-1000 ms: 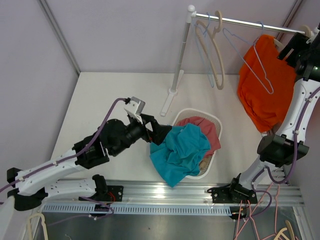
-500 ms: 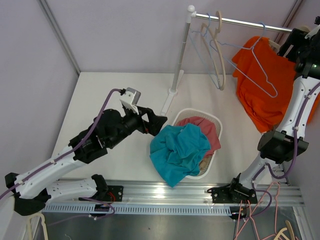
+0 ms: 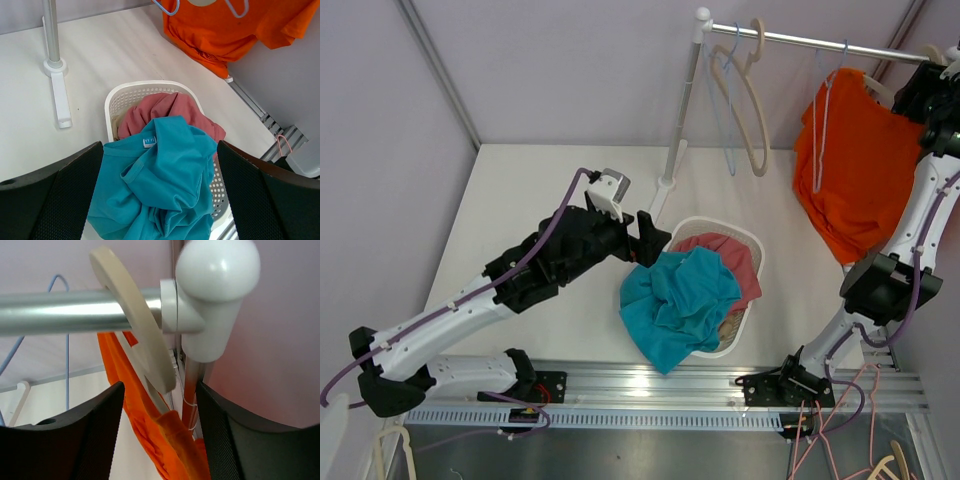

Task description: Remove the t-shirt from the hanger

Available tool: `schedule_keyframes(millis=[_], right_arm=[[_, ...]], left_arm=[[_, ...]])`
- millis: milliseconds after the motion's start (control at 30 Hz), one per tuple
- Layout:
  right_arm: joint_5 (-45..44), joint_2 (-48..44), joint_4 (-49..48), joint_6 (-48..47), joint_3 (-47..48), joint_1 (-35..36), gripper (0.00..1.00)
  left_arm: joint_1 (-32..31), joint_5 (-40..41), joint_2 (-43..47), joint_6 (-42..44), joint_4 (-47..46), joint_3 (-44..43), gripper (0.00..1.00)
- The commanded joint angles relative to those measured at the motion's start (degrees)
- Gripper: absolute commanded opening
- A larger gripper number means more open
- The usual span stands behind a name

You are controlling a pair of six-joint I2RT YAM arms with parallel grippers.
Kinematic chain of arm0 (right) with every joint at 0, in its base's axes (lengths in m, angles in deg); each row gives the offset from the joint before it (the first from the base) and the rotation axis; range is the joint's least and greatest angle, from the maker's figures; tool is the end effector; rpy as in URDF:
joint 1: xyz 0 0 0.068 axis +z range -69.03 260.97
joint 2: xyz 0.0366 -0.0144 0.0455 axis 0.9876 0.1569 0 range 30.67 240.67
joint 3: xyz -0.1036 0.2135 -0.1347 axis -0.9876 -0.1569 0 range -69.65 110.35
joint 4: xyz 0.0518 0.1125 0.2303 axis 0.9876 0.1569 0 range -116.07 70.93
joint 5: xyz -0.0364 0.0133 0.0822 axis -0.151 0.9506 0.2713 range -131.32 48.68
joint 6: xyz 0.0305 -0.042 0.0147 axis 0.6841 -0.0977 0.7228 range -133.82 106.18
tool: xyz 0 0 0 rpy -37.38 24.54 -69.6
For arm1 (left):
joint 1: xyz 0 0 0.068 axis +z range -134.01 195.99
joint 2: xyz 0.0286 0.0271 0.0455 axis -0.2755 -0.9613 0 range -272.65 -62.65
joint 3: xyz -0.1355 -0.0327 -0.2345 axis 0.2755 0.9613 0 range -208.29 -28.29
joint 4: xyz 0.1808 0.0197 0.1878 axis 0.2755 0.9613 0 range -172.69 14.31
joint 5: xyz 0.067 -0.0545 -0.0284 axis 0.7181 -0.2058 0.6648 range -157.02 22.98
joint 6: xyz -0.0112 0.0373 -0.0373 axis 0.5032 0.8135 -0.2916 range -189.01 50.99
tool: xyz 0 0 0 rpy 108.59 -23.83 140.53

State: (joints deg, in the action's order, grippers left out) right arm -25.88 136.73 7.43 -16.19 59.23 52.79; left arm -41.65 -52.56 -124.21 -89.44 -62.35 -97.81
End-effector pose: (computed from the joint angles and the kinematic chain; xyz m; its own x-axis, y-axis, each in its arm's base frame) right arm 0.3588 -0.1814 0.4975 -0.1724 0.0472 -0.9839 0.2177 0.9760 0.0087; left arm 0.1330 -0.1933 0.4156 -0.3475 -0.0830 -0.9340 0.6042 0.7419 -0.2907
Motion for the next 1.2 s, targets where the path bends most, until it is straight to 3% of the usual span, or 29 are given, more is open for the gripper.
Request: schedule_keyframes(millis=[0, 267, 433, 733, 767, 867, 1000, 1033, 1067, 1167], right_arm=[[7.57, 2.57, -7.02, 1.75, -0.30, -0.73, 0.62], [11.89, 5.29, -11.28, 5.89, -0.74, -0.82, 0.59], [8.82, 1.88, -8.36, 3.78, -3.18, -0.21, 0.61], [9.16, 0.11, -13.36, 4.21, -5.66, 0.06, 0.59], [9.52, 0.55, -14.33, 4.30, -5.66, 0.06, 0.56], [11.62, 1.51, -16.35, 4.92, -5.48, 0.24, 0.28], [10.84, 2.48, -18.11, 4.92, -6.09, 0.94, 0.22], [10.40, 2.75, -18.29, 5.01, -6.01, 1.29, 0.15], [10.22, 2.92, -18.46, 5.10, -5.83, 1.38, 0.00], [9.69, 3.10, -18.91, 5.45, -5.57, 1.46, 0.00]], left_arm=[[0.43, -1.19, -0.58, 0.74, -0.74, -2.73, 1.00], [0.43, -0.13, 0.12, 1.62, 0.23, -2.64, 0.99], [0.52, -0.66, -0.23, 1.53, -0.21, -2.29, 1.00], [0.52, -0.75, -0.32, 2.14, -0.30, -2.03, 1.00], [0.43, -0.66, -0.31, 2.41, -0.21, -2.03, 0.99], [0.52, -0.13, -0.31, 2.85, -0.21, -2.03, 1.00], [0.52, 0.04, -0.31, 2.93, -0.04, -2.11, 1.00], [0.52, 0.04, -0.23, 2.94, -0.04, -2.03, 1.00], [0.52, 0.13, -0.23, 2.94, -0.04, -1.94, 0.99], [0.52, 0.04, 0.04, 2.76, -0.12, -1.67, 0.99]])
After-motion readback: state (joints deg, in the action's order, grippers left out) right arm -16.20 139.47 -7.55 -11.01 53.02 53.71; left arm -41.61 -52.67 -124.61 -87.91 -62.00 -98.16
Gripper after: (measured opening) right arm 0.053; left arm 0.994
